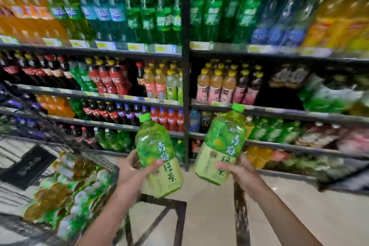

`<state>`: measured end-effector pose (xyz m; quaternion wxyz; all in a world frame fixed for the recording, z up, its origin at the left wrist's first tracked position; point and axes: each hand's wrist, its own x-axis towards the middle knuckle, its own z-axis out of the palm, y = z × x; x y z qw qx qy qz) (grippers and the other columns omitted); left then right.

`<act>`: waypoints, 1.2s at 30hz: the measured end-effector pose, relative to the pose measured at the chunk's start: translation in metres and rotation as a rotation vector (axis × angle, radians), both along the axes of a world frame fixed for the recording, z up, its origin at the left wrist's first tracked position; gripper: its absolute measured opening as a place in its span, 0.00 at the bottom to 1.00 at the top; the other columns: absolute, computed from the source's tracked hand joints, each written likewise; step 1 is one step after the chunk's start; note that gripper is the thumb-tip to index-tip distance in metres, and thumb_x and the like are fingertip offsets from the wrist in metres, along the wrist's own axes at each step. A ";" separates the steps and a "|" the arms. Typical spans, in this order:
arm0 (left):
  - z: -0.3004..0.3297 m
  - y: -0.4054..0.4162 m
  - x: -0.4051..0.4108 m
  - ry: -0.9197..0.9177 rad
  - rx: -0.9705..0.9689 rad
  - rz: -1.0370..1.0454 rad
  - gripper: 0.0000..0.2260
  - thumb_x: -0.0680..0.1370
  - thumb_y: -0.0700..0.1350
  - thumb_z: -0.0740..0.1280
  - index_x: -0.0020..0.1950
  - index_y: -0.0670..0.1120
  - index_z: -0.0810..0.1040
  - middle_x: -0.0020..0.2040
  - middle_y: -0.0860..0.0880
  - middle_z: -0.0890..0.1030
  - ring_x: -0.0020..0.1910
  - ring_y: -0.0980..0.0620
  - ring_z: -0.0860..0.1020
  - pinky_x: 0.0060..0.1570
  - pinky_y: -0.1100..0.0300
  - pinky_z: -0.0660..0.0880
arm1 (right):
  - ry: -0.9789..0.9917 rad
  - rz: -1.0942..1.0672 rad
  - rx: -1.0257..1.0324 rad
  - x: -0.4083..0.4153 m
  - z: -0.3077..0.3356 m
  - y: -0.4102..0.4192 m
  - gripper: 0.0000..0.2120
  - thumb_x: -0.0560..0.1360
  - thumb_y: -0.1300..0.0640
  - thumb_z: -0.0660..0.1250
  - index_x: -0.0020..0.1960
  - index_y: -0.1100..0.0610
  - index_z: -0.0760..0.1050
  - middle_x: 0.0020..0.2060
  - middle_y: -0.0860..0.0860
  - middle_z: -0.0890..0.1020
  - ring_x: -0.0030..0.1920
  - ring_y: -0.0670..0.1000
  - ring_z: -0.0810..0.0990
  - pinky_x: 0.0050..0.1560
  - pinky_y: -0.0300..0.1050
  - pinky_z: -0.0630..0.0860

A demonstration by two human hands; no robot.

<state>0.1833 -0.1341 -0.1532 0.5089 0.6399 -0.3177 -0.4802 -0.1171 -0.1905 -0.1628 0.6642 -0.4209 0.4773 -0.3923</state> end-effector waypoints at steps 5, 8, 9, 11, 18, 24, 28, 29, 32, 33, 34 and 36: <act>0.002 -0.041 -0.133 -0.009 -0.060 -0.134 0.42 0.49 0.57 0.86 0.60 0.45 0.81 0.54 0.46 0.87 0.57 0.43 0.83 0.62 0.44 0.78 | -0.030 -0.199 -0.025 -0.129 0.013 0.001 0.45 0.52 0.40 0.86 0.64 0.54 0.77 0.59 0.51 0.85 0.62 0.52 0.82 0.65 0.54 0.75; 0.010 -0.056 -0.195 0.000 -0.055 -0.206 0.39 0.51 0.54 0.84 0.60 0.46 0.81 0.53 0.47 0.87 0.56 0.44 0.84 0.59 0.46 0.78 | -0.038 -0.287 -0.048 -0.190 0.019 0.002 0.47 0.50 0.40 0.86 0.65 0.54 0.76 0.59 0.52 0.85 0.61 0.53 0.82 0.64 0.53 0.75; 0.012 -0.062 -0.212 0.002 -0.049 -0.234 0.39 0.51 0.54 0.84 0.60 0.48 0.80 0.53 0.48 0.87 0.56 0.45 0.84 0.57 0.46 0.79 | -0.033 -0.305 -0.056 -0.208 0.020 0.002 0.46 0.51 0.42 0.86 0.65 0.54 0.76 0.59 0.51 0.85 0.61 0.53 0.82 0.63 0.53 0.76; 0.018 -0.073 -0.241 0.014 -0.050 -0.285 0.38 0.50 0.55 0.84 0.59 0.52 0.80 0.52 0.49 0.87 0.52 0.47 0.84 0.50 0.49 0.79 | -0.026 -0.337 -0.072 -0.239 0.021 0.000 0.39 0.56 0.52 0.85 0.65 0.54 0.76 0.57 0.51 0.85 0.61 0.52 0.83 0.59 0.48 0.77; 0.026 -0.130 -0.303 -0.015 -0.061 -0.369 0.39 0.52 0.55 0.86 0.59 0.50 0.79 0.52 0.50 0.87 0.52 0.47 0.85 0.50 0.48 0.78 | 0.044 -0.447 -0.154 -0.291 0.019 -0.030 0.28 0.64 0.68 0.79 0.61 0.52 0.77 0.51 0.46 0.87 0.54 0.45 0.85 0.48 0.37 0.81; 0.015 -0.202 -0.334 -0.006 -0.058 -0.424 0.41 0.51 0.56 0.86 0.62 0.50 0.78 0.54 0.51 0.86 0.55 0.50 0.84 0.47 0.55 0.80 | 0.145 -0.520 -0.164 -0.317 0.012 -0.089 0.29 0.61 0.64 0.81 0.59 0.52 0.78 0.53 0.50 0.87 0.57 0.51 0.85 0.57 0.48 0.79; 0.006 -0.253 -0.350 0.014 -0.016 -0.446 0.43 0.48 0.53 0.87 0.61 0.53 0.77 0.54 0.50 0.87 0.56 0.49 0.84 0.57 0.48 0.80 | 0.175 -0.561 -0.161 -0.329 0.003 -0.129 0.29 0.60 0.66 0.82 0.58 0.52 0.79 0.53 0.51 0.87 0.58 0.52 0.84 0.60 0.52 0.78; 0.005 -0.266 -0.354 0.014 -0.010 -0.453 0.44 0.47 0.53 0.87 0.61 0.54 0.76 0.54 0.50 0.87 0.56 0.49 0.84 0.59 0.47 0.79 | 0.184 -0.569 -0.168 -0.332 0.000 -0.141 0.30 0.60 0.65 0.82 0.60 0.52 0.78 0.54 0.51 0.87 0.58 0.53 0.84 0.60 0.52 0.78; 0.000 -0.298 -0.367 0.008 -0.014 -0.452 0.40 0.50 0.47 0.88 0.58 0.54 0.76 0.52 0.51 0.87 0.53 0.53 0.85 0.58 0.51 0.79 | 0.187 -0.577 -0.185 -0.339 -0.011 -0.172 0.31 0.64 0.71 0.79 0.65 0.58 0.76 0.53 0.52 0.87 0.57 0.51 0.85 0.52 0.42 0.81; -0.002 -0.304 -0.372 0.005 -0.005 -0.441 0.37 0.54 0.44 0.88 0.57 0.54 0.76 0.51 0.52 0.87 0.51 0.56 0.84 0.55 0.53 0.79 | 0.180 -0.572 -0.190 -0.341 -0.016 -0.179 0.30 0.65 0.73 0.78 0.65 0.61 0.75 0.53 0.52 0.87 0.56 0.51 0.85 0.50 0.39 0.81; -0.004 -0.308 -0.376 0.005 0.000 -0.435 0.33 0.57 0.40 0.86 0.57 0.54 0.76 0.50 0.53 0.87 0.50 0.58 0.84 0.53 0.56 0.79 | 0.187 -0.577 -0.193 -0.343 -0.022 -0.185 0.30 0.65 0.75 0.77 0.65 0.63 0.75 0.52 0.53 0.87 0.56 0.52 0.85 0.49 0.38 0.81; -0.008 -0.317 -0.381 0.009 0.012 -0.422 0.31 0.60 0.38 0.84 0.57 0.53 0.76 0.49 0.53 0.87 0.48 0.58 0.85 0.49 0.58 0.79 | 0.236 -0.570 -0.200 -0.349 -0.030 -0.197 0.30 0.65 0.74 0.78 0.64 0.63 0.76 0.52 0.53 0.87 0.57 0.53 0.85 0.51 0.41 0.82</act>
